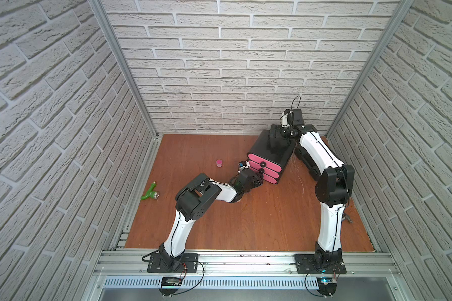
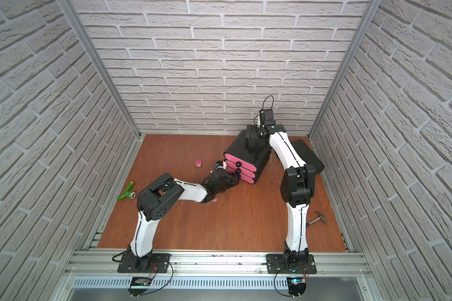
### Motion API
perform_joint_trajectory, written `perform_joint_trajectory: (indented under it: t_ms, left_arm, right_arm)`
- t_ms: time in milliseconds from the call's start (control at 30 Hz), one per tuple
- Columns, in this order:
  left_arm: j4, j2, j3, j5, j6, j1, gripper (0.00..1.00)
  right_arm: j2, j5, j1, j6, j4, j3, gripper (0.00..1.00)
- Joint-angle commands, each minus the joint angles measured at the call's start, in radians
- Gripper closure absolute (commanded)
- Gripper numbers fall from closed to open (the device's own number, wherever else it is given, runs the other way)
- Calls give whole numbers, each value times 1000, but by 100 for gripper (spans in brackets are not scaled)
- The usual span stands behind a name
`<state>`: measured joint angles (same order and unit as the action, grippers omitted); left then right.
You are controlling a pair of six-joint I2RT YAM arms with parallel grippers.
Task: Put the paint cans in the drawer according to color
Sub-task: Open the drawer in the storage box.
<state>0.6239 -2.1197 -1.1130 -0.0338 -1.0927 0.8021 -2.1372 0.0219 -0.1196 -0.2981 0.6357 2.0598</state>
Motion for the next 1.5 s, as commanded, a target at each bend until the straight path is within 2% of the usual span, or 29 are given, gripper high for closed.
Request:
perform_joint_trajectory:
  t_ms: [0, 333, 733, 867, 1133, 1467]
  left_arm:
    - [67, 38, 12, 55, 60, -28, 48]
    - [58, 9, 2, 91, 87, -44, 54]
    - [44, -39, -45, 142, 99, -42, 56]
    - [46, -40, -35, 137, 90, -40, 61]
    - [12, 6, -7, 129, 110, -40, 76]
    - [-50, 148, 137, 112, 87, 20, 76]
  right_arm:
    - [-8, 42, -6, -35, 219, -57, 2]
    - [5, 39, -6, -50, 213, -85, 2]
    - [29, 27, -6, -58, 205, -129, 2]
    - [32, 29, -6, -59, 205, -133, 2]
    - [43, 24, -6, -62, 196, -152, 2]
    - [42, 36, -6, -84, 184, -158, 2]
